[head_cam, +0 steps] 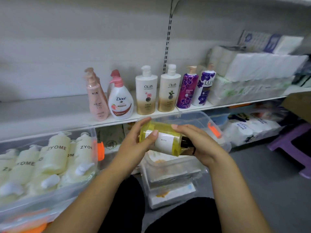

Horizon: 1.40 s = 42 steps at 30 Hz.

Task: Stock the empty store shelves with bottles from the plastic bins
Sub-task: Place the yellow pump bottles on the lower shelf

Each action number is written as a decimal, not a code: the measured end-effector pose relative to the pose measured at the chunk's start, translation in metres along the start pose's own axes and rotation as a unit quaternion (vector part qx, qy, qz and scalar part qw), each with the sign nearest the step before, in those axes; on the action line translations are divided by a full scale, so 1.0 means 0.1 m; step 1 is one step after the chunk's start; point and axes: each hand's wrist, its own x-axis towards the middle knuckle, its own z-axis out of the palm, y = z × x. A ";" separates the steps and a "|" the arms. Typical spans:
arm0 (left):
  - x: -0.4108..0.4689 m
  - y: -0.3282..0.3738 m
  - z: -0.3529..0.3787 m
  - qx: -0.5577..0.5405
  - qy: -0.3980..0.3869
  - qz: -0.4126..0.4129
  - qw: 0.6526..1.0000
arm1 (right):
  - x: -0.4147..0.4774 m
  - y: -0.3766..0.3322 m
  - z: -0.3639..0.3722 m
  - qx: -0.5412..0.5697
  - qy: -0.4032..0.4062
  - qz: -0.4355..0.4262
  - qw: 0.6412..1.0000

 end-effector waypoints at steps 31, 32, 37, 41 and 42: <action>-0.64 0.20 -2.29 0.087 0.245 -0.129 0.957 | 0.33 -0.47 2.93 -0.060 -0.066 -0.127 0.988; -0.59 0.12 -2.48 0.164 0.260 -0.118 0.944 | 0.44 -0.47 3.06 -0.084 -0.052 -0.133 0.986; -0.40 -0.35 -3.10 0.332 0.225 -0.082 0.912 | 1.05 -0.40 3.51 -0.153 0.020 -0.157 0.975; -0.32 -0.70 -3.33 0.263 0.305 -0.036 0.915 | 1.49 -0.38 3.83 -0.170 0.042 -0.170 0.970; -0.27 -0.73 -3.37 0.257 0.318 -0.035 0.912 | 1.59 -0.39 3.90 -0.169 0.055 -0.175 0.968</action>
